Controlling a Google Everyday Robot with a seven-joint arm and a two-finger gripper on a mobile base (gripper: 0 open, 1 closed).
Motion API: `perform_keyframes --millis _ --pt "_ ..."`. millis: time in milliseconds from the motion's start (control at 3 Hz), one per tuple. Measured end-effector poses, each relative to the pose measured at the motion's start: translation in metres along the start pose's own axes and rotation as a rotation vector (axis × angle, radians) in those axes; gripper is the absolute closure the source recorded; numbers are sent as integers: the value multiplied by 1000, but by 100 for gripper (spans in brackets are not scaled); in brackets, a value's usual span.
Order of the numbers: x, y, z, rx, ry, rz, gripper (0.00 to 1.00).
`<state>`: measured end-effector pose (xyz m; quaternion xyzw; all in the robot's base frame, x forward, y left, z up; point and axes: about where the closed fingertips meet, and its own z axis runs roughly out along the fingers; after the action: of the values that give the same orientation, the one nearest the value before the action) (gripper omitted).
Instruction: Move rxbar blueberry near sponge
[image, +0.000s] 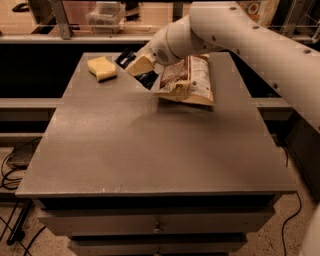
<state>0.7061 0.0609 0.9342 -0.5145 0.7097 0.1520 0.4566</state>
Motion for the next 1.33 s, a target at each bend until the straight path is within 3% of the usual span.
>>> perform_keyframes --millis 333,1000,1333 --pt "3 -17 36 12 -19 49 59" --pt "-4 -21 92 -28 -74 116 12" --pt "-3 -20 94 -31 -73 116 0"
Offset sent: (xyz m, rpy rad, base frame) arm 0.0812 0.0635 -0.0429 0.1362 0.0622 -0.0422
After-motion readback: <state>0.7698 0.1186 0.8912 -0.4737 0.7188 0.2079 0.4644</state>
